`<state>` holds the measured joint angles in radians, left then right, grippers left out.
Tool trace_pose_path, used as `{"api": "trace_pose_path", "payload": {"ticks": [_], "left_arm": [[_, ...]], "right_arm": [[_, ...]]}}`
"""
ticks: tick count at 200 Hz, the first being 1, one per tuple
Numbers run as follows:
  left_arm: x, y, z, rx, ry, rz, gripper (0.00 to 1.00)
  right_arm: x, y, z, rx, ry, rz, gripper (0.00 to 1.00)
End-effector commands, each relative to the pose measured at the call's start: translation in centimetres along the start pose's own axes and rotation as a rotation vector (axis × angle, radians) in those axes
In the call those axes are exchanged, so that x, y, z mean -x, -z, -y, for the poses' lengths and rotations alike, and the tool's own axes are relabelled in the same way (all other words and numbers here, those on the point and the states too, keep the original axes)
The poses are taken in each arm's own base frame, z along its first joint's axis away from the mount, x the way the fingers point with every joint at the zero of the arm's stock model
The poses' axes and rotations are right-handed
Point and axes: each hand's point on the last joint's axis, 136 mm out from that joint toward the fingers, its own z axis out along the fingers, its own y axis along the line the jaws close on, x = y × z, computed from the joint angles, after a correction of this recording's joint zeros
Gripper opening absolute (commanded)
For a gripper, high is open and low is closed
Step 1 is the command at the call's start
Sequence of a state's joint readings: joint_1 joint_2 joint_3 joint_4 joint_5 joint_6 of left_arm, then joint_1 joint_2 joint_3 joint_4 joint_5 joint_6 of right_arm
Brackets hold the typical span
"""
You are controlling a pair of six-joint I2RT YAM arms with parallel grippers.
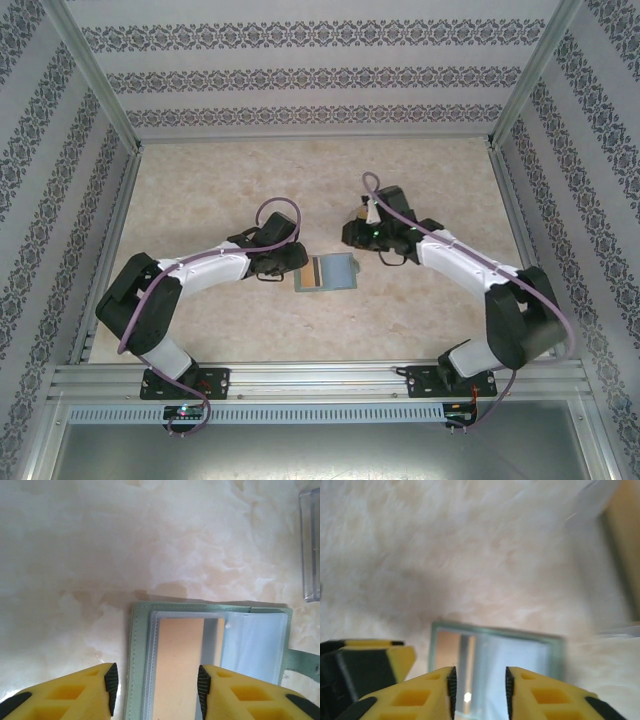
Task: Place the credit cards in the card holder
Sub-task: Insert the credit card into the card slot, then move the card holder to the center of the table.
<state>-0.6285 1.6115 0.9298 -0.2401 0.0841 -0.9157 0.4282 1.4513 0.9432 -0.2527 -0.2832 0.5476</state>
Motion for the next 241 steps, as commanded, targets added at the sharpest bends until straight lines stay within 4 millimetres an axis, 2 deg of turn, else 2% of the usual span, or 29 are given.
{"api": "trace_pose_path", "payload": {"ticks": [1,23,47,85,135,175,212,241], "left_arm": [[1.3,1.4,2.2,-0.038,-0.046,0.028,0.5],[2.0,1.3,5.3,-0.134,-0.066,0.006,0.53],[2.8,0.3,8.3,-0.203,-0.064,-0.024,0.54],[3.7,-1.8,11.0,-0.252,-0.036,-0.064,0.54],[4.7,-4.4,12.8,-0.276,0.016,-0.081,0.6],[5.6,-6.8,15.0,-0.297,0.053,-0.116,0.62],[5.7,-9.0,15.8,-0.302,0.087,-0.148,0.62],[5.5,-10.5,15.3,-0.266,0.116,-0.169,0.58]], "right_arm": [[1.4,2.1,3.8,-0.188,0.079,0.016,0.35],[2.7,2.5,5.9,-0.303,0.142,-0.025,0.36],[3.4,1.5,7.0,-0.383,0.203,-0.105,0.36],[4.4,0.1,8.5,-0.466,0.279,-0.163,0.36],[6.0,-0.2,10.0,-0.544,0.275,-0.148,0.36],[6.2,-1.1,9.8,-0.473,0.227,-0.158,0.33],[6.4,-1.3,10.0,-0.446,0.197,-0.158,0.33],[6.5,-1.3,10.0,-0.444,0.196,-0.157,0.33]]}}
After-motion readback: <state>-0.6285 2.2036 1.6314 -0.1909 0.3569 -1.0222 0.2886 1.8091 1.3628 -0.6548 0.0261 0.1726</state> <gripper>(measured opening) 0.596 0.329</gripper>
